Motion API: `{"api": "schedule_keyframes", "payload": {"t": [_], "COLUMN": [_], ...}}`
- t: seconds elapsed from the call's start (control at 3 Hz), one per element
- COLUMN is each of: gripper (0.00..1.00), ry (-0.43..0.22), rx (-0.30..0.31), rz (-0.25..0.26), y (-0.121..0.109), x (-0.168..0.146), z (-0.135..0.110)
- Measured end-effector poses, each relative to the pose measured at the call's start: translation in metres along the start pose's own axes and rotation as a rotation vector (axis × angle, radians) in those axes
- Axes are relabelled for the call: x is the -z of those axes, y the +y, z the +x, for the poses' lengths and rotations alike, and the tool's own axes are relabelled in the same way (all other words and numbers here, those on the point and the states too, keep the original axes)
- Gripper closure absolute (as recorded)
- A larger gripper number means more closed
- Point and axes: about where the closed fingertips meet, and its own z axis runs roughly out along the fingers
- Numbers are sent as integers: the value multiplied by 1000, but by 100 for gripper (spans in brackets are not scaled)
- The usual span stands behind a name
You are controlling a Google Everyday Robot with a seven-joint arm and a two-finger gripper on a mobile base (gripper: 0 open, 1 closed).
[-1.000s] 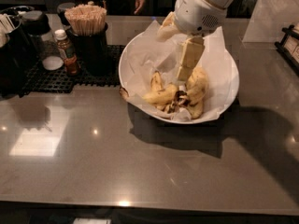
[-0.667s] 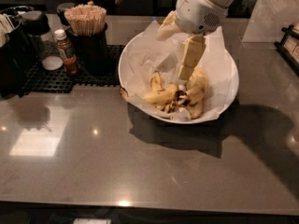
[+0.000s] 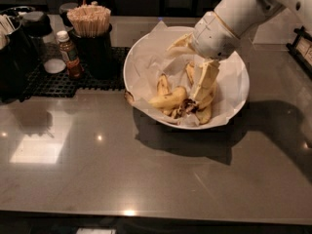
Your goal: Pick banana from white bowl
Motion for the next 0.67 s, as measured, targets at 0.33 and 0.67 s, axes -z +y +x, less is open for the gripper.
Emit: {"api": "schedule_keyframes", "payload": {"t": [0.33, 0.67], "gripper": [12, 12], "ry": [-49, -34], "rx": [65, 114], "rz": [-8, -1], "y": [2, -3], "x": [-2, 8], "z": [3, -7]}}
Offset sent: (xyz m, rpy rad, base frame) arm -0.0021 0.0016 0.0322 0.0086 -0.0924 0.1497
